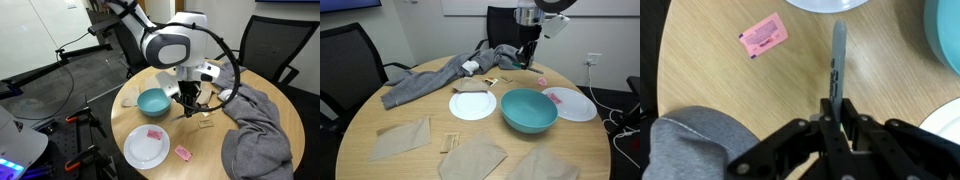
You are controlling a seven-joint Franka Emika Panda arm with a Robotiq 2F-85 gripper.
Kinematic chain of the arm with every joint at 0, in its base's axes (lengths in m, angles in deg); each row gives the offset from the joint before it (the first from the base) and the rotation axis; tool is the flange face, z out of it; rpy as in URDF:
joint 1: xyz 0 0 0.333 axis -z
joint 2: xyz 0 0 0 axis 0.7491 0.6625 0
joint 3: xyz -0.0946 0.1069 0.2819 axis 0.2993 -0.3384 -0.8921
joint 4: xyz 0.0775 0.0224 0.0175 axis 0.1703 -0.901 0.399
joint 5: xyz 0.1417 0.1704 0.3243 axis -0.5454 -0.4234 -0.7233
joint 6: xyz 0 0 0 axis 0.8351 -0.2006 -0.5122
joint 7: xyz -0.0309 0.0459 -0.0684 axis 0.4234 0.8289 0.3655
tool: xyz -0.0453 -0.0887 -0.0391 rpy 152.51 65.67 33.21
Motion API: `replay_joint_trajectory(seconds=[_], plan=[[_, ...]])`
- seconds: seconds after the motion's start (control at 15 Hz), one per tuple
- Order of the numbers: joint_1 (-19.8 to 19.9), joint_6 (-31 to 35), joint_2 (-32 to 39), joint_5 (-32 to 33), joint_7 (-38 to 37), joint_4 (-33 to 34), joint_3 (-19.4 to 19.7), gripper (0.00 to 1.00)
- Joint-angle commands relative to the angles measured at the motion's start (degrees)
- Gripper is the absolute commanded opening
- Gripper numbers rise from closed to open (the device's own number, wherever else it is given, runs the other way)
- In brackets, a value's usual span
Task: Rotate the marker to the right
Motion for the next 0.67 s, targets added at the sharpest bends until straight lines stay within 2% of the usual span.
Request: replay_joint_trajectory(seconds=[0.0, 0.2, 0.27, 0.6], plan=[[-0.13, -0.27, -0.68, 0.05, -0.06, -0.30, -0.05, 0.14], [-0.34, -0.30, -1.46, 0.07, -0.13, -1.07, -0.06, 0.14], [-0.33, -0.30, -1.46, 0.08, -0.13, -1.12, -0.04, 0.04], [-0.93, -0.62, -1.83, -7.02, -10.85, -1.91, 0.24, 0.04]])
